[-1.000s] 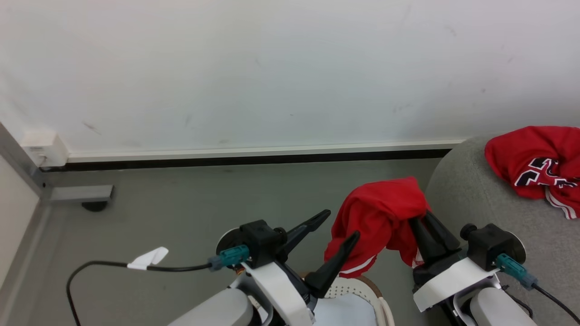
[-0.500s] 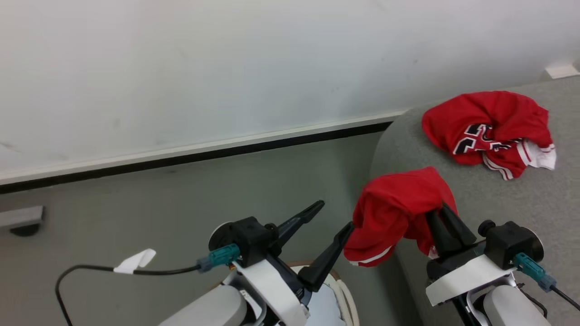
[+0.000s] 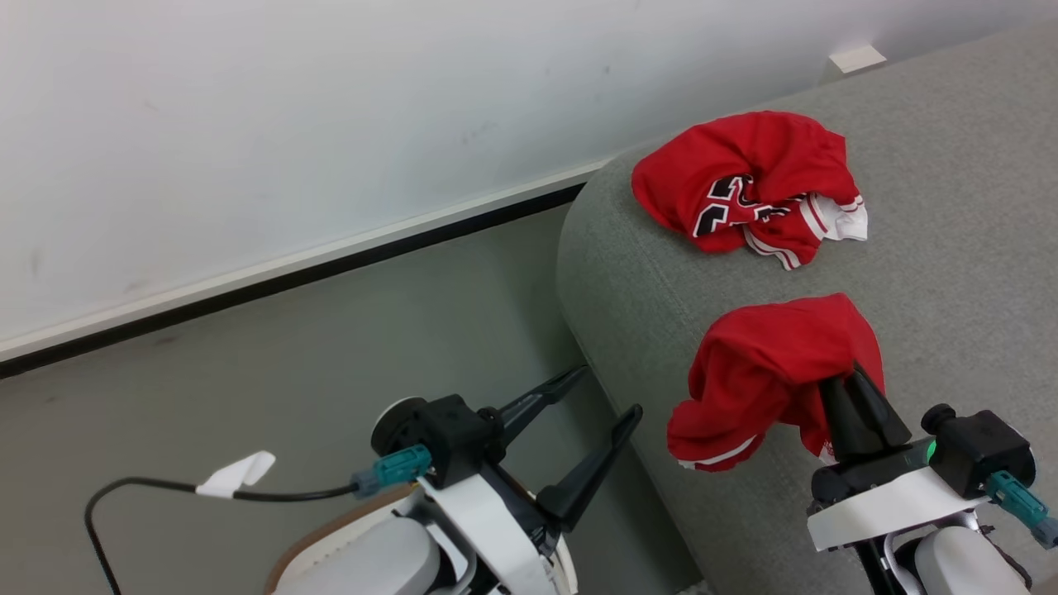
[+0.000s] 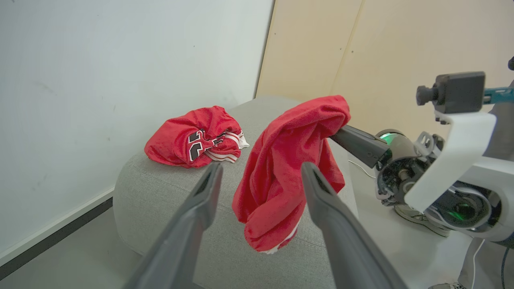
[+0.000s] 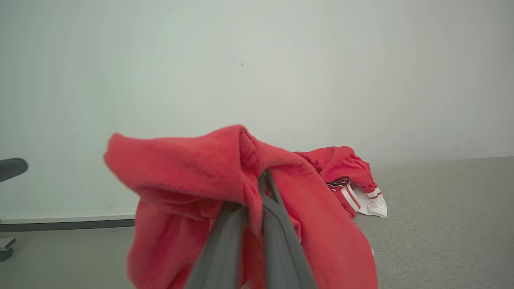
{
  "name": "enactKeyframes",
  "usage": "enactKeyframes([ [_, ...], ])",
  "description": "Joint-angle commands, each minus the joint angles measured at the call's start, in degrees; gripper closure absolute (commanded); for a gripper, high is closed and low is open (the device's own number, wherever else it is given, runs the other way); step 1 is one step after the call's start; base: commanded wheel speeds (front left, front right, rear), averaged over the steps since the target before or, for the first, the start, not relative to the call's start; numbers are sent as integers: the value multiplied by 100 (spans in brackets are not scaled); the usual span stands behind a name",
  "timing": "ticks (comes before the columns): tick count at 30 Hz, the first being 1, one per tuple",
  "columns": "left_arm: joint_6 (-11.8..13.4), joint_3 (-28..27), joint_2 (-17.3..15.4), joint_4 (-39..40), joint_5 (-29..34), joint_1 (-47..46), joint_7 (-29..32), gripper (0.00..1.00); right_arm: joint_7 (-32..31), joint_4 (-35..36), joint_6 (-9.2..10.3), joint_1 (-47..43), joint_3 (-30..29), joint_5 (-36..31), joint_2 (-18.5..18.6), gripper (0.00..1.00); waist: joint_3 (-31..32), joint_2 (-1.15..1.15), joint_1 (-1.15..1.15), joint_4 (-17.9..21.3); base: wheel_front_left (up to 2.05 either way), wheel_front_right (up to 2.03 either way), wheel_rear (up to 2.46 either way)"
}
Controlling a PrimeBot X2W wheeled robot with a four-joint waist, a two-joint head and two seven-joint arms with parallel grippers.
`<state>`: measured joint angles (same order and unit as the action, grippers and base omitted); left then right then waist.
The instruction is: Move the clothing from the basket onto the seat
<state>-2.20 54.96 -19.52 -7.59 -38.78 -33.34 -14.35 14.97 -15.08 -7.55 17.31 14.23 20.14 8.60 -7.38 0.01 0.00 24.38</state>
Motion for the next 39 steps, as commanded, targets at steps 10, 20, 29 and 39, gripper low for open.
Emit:
enactKeyframes([
  [10,12,56,-115,113,128,-89,79,0,21,230,13,-184,-310,-111,-56,100,-242,-1,0,219,0,0,0],
  [20,53,-133,-478,394,122,-357,232,0,17,415,13,489,-1013,-160,155,100,-904,-1,0,-74,0,0,0],
  [29,131,-483,-999,713,58,-601,319,0,-472,446,13,1209,-2338,-321,450,100,-1640,-1,0,-487,0,0,0],
  [39,205,-890,-1397,960,-13,-833,274,0,-1199,4,13,1792,-2905,-713,1246,100,-2303,-1,0,-917,0,0,0],
])
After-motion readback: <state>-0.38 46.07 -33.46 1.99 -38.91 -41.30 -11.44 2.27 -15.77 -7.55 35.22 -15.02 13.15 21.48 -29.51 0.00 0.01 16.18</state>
